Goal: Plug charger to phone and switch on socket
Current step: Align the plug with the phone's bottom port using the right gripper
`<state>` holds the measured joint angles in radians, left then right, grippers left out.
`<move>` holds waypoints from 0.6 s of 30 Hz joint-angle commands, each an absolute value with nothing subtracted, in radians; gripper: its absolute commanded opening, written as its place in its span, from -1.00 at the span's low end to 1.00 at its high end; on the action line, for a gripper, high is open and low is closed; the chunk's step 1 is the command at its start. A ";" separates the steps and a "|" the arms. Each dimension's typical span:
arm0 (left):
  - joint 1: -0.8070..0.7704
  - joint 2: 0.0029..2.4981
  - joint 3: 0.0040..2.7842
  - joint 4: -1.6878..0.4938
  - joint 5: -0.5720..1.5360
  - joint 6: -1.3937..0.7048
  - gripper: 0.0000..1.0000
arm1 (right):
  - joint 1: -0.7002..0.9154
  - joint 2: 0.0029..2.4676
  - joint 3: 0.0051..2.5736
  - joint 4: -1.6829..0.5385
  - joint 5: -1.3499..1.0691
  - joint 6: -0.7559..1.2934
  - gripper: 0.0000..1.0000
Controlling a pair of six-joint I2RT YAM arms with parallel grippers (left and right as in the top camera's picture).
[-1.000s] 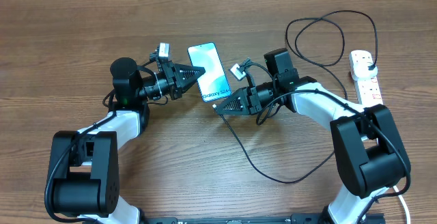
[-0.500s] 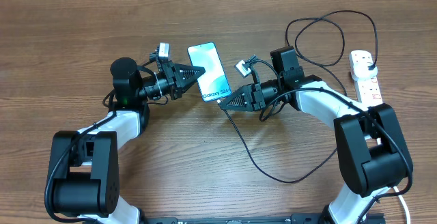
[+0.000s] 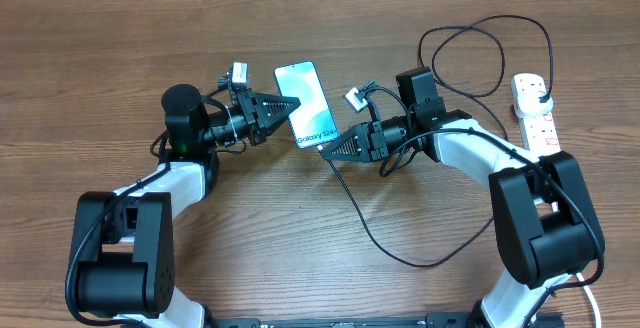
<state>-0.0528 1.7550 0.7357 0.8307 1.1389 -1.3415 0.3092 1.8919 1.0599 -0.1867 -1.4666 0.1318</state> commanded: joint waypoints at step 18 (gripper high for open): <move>-0.060 1.752 0.759 0.839 1.150 -1.304 -0.91 | 0.307 1.898 1.067 -0.134 -1.455 0.191 -0.92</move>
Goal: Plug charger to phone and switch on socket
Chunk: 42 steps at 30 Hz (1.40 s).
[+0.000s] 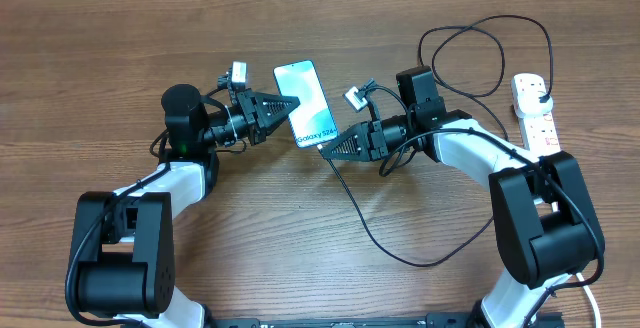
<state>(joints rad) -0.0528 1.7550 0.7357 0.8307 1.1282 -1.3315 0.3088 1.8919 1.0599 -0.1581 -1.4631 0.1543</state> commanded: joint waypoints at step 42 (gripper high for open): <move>-0.059 1.752 0.759 0.847 1.134 -1.317 -0.91 | 0.266 1.898 1.067 -0.072 -1.389 0.345 -0.92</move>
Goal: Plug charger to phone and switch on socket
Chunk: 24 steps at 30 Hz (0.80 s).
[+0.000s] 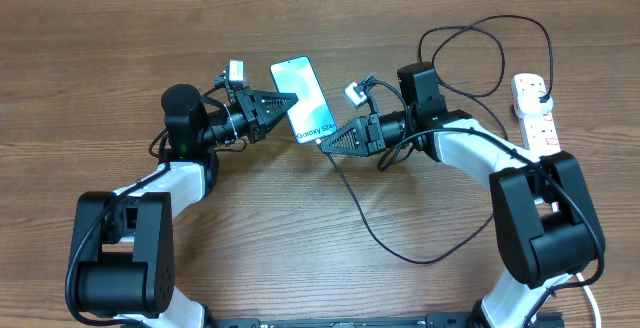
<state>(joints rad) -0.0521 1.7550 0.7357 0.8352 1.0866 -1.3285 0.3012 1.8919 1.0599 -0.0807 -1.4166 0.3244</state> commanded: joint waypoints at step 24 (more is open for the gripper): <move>-0.105 1.752 0.759 0.851 1.046 -1.340 -0.91 | 0.290 1.898 1.067 -0.052 -1.345 0.372 -0.92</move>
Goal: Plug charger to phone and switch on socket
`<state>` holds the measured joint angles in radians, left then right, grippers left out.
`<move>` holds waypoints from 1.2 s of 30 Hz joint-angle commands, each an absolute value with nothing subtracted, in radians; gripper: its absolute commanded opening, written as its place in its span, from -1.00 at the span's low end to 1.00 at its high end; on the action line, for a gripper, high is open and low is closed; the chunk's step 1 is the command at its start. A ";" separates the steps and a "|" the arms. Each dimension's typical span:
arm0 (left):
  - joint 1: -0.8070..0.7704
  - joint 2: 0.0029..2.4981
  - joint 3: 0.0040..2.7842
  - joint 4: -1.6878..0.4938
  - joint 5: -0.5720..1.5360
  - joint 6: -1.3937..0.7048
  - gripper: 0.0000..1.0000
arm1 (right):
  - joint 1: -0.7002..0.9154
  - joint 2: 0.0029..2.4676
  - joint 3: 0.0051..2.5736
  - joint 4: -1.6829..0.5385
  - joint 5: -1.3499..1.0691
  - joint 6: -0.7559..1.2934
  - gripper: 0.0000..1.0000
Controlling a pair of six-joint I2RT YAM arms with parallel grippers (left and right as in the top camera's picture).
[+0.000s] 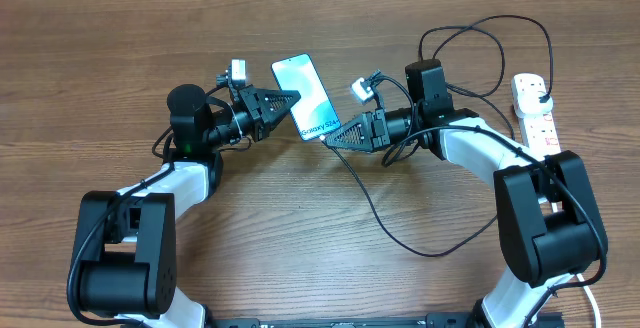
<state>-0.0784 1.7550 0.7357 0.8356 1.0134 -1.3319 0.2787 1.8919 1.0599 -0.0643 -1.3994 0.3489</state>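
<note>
The phone [307,96] lies tilted at the table's middle with its screen lit. My left gripper [293,101] reaches in from the left and is shut on the phone's left edge. From the right, my right gripper [330,139] is shut on the charger plug, its tip right at the phone's lower end. Whether the plug sits in the port is hidden by the fingers. The black charger cable [375,218] runs from that gripper in a loop to the white socket strip [535,113] at the right edge.
The cable's slack lies in loops [485,48] behind my right arm and curves across the table in front of it. Wooden table [300,248] all around; both arm bases stand at the near edge.
The phone and both grippers sit slightly further right. My right gripper's tip still meets the phone's lower end, and the cable loop in front has shifted right with it.
At first my left gripper held the phone's left edge and my right gripper held the plug at the phone's lower end, unchanged at the second moment. Then phone and grippers stood a little up and left. Now they are a little further right, grips unchanged.
</note>
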 commanded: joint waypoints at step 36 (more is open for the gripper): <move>-0.033 1.752 0.759 0.940 0.974 -1.382 -0.91 | 0.291 1.898 1.067 0.175 -1.370 0.577 -0.92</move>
